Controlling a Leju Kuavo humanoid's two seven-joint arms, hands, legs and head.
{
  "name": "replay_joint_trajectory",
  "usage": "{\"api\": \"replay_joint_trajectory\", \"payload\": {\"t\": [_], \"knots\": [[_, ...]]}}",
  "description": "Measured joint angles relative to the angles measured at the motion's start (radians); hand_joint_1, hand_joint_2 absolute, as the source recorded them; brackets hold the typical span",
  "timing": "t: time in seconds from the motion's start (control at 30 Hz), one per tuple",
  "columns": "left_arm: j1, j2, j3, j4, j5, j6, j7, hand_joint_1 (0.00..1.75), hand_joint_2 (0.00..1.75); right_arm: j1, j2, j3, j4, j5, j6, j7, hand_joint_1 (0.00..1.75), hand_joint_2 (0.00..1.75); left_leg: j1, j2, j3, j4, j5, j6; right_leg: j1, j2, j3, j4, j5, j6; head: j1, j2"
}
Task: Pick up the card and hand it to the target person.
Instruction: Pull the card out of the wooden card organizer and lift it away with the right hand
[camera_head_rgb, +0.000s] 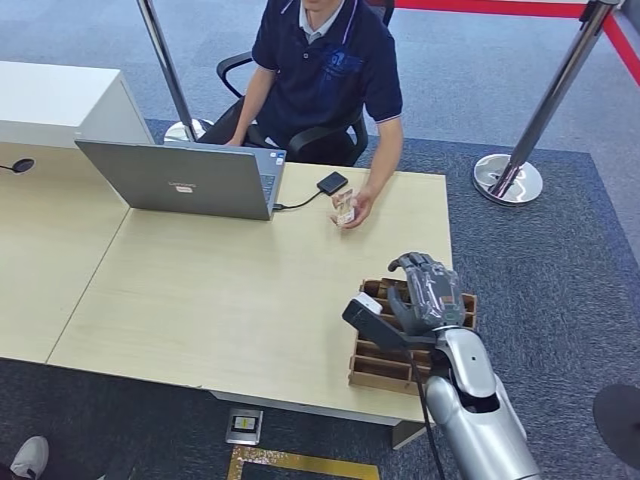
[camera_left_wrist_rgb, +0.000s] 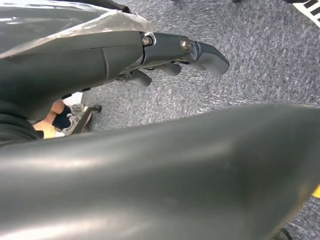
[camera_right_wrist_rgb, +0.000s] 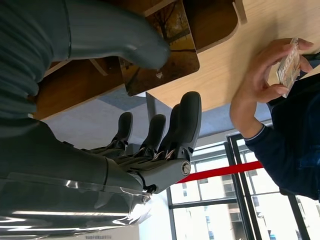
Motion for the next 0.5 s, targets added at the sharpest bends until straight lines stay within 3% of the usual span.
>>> {"api": "replay_joint_trajectory", "payload": {"t": [0.3,0.5], "knots": [[0.0,0.0,0.0,0.001,0.001,0.001,0.0,0.0,0.0,-0.008,0.002,0.0,0.029,-0.005,-0.006,0.0,0.93,1.75,0.0,0.0,0.0,0.0,0.0,0.0,0.0,0.0,0.0,0.0,0.0,0.0,0.0,0.0],[0.0,0.0,0.0,0.001,0.001,0.003,0.0,0.0,0.0,-0.015,0.005,0.0,0.04,-0.007,-0.009,0.0,1.13,1.75,0.0,0.0,0.0,0.0,0.0,0.0,0.0,0.0,0.0,0.0,0.0,0.0,0.0,0.0]]}}
